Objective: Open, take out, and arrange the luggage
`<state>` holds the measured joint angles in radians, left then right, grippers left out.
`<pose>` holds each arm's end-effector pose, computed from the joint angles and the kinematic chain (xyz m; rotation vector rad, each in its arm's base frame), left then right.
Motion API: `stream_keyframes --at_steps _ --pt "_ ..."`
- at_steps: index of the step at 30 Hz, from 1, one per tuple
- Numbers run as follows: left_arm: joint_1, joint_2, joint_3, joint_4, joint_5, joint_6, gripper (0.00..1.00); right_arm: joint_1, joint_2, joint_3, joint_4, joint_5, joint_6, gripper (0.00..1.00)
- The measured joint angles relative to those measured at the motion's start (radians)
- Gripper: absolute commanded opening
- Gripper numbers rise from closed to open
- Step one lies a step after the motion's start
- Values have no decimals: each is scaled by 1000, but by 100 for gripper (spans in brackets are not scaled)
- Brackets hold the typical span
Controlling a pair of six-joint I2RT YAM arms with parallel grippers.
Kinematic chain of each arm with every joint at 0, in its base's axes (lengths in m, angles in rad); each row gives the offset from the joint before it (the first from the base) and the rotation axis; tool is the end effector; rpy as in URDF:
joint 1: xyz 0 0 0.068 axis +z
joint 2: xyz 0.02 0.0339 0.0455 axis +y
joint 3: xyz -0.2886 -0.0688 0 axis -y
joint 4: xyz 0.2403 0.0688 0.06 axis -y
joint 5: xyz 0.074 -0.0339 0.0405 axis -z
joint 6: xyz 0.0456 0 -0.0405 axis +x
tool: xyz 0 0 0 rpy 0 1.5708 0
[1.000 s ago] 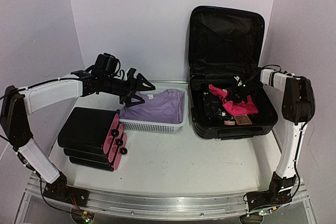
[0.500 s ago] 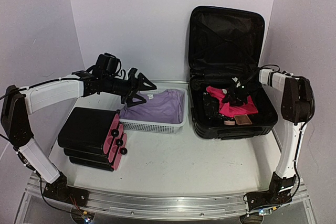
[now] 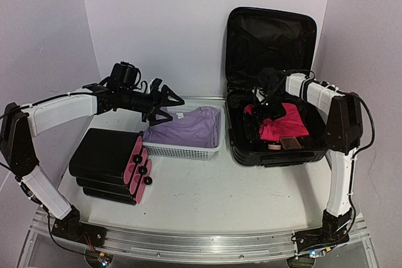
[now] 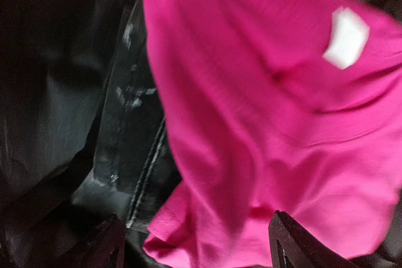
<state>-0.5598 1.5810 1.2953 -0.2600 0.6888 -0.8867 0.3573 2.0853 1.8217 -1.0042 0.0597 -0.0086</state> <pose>0.2928 -0.2177 0.3353 0.0858 2.4010 -1.5103 0.4181 0.1532 0.2460 -0.5027 2.7880 -0.0083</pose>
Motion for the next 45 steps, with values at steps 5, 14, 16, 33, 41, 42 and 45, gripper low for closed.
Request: stream_keyframes --at_steps 5,14,16,33,41,42,45 --pt "16 -25 -24 6 12 4 88 31 63 140 -6 138 -31 80" --pt "23 -85 -64 8 16 25 93 38 222 257 -2 219 -45 66" --pt "23 -96 -66 9 16 26 93 38 246 271 0 227 -46 59" --pt "23 -110 -83 11 14 23 93 43 268 266 96 386 -5 10" --pt "23 -124 -93 11 5 18 93 42 250 214 135 329 57 0" --pt "23 -124 -93 11 5 17 92 39 241 203 138 309 63 0" --pt "23 -124 -93 11 -3 14 93 11 195 166 153 214 84 0"
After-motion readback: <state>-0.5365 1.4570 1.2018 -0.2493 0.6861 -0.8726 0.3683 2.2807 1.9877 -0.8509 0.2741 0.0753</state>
